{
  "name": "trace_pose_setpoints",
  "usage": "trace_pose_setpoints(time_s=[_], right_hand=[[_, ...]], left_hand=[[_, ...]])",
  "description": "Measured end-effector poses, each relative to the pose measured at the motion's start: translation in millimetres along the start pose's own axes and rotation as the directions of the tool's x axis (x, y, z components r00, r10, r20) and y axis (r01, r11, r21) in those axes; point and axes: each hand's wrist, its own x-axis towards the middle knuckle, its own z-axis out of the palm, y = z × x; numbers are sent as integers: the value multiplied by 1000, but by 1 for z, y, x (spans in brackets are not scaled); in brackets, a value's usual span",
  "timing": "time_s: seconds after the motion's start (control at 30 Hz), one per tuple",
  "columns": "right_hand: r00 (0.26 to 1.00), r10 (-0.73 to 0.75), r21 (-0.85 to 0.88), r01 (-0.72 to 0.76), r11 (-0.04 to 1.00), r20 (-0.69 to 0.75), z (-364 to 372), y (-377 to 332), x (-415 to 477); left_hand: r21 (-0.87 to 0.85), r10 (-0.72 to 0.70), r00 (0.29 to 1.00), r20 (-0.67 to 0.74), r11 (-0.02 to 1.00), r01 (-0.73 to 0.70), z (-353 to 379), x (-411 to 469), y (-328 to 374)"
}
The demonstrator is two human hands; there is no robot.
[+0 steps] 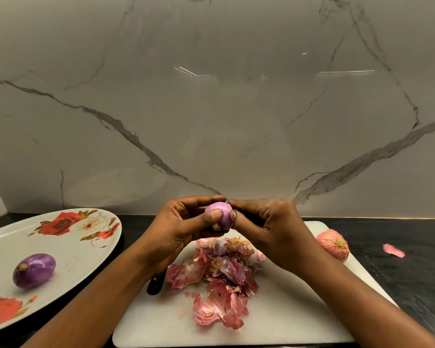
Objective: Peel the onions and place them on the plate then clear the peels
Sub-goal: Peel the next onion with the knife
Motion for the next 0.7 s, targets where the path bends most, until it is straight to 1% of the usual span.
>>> trace_pose_setpoints(time_s=[0.23,0.33,0.4,0.53,0.7], right_hand=[[992,-125,-181,129,975,33,-2,-1,-1],[991,-135,-211,135,968,11,-1,2,-2],[991,-130,-218,121,968,-28,-1,4,-1],[989,-64,-117,48,992,-136,-1,1,0],[980,92,25,-89,996,-176,2,2,3]], left_hand=[[91,-4,1000,6,996,3,2,-2,-1],[88,-8,1000,9,996,7,3,-3,0],[51,-13,1000,16,999,12,3,-3,2],[-72,-14,999,42,997,17,3,-2,3],[-79,-2,996,89,997,9,2,-3,5]])
